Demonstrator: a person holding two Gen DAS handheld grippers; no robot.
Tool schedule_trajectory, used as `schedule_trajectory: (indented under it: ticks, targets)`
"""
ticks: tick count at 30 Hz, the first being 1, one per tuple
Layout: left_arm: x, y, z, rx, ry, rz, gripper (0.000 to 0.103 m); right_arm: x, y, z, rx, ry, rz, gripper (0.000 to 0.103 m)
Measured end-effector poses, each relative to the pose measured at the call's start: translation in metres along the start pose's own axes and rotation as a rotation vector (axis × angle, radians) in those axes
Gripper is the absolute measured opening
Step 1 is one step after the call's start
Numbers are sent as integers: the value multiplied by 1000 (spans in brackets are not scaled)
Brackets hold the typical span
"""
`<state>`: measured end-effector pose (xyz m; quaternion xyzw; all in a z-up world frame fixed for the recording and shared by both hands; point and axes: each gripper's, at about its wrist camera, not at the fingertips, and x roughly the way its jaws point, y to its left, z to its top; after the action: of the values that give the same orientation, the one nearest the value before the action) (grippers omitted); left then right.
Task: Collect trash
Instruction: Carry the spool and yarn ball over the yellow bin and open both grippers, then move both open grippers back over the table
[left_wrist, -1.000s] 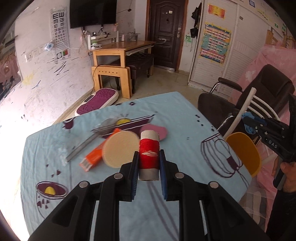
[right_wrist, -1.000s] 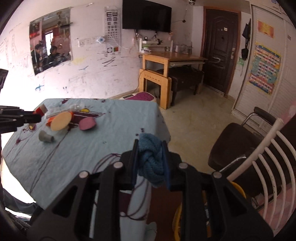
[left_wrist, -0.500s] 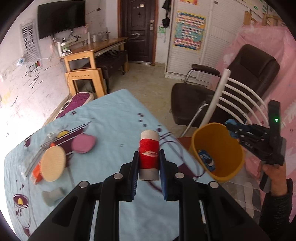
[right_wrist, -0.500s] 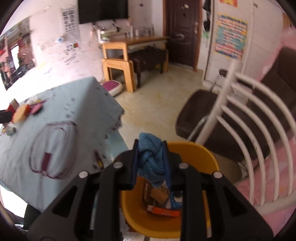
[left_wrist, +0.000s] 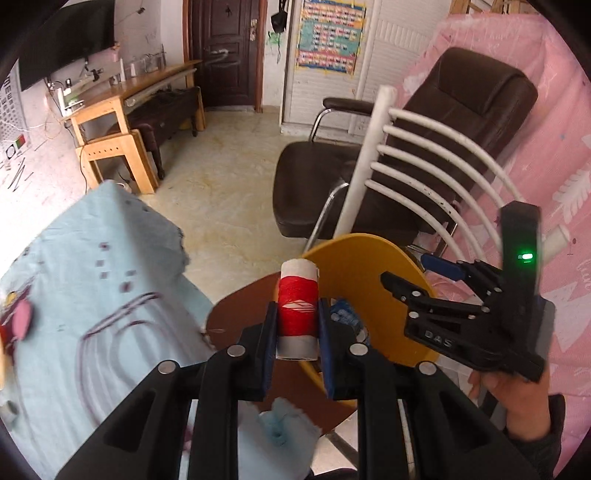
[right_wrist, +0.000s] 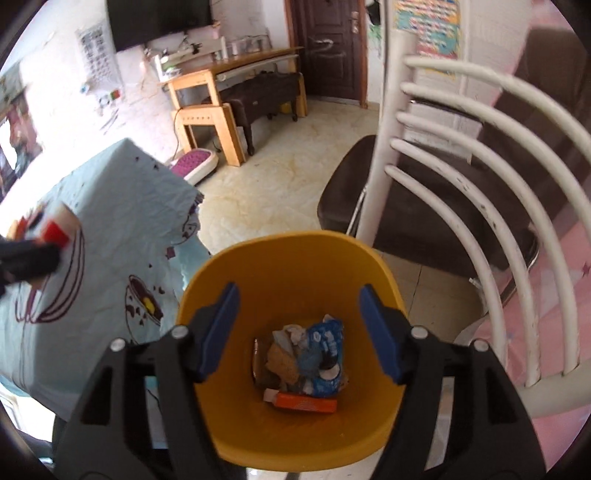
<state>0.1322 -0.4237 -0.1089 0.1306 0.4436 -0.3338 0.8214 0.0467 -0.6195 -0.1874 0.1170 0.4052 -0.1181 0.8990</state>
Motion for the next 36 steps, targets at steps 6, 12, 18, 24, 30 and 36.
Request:
schedule_trajectory:
  ticks: [6, 12, 18, 24, 30, 36]
  targets:
    - [29, -20, 5, 15, 25, -2, 17, -9, -21, 1, 55, -30, -1, 65]
    - [45, -38, 6, 72, 34, -2, 23, -25, -36, 5, 96, -67, -11, 73]
    - [36, -42, 4, 85, -9, -30, 78, -34, -37, 7, 96, -79, -26, 73]
    - [19, -33, 2, 78, -45, -7, 78, -43, -25, 10, 81, -90, -19, 73]
    - [-22, 2, -2, 20, -127, 57, 78, -52, 11, 24, 13, -104, -1, 73]
    - [-65, 58, -9, -71, -212, 157, 85, -57, 70, 40, -82, -124, 34, 84]
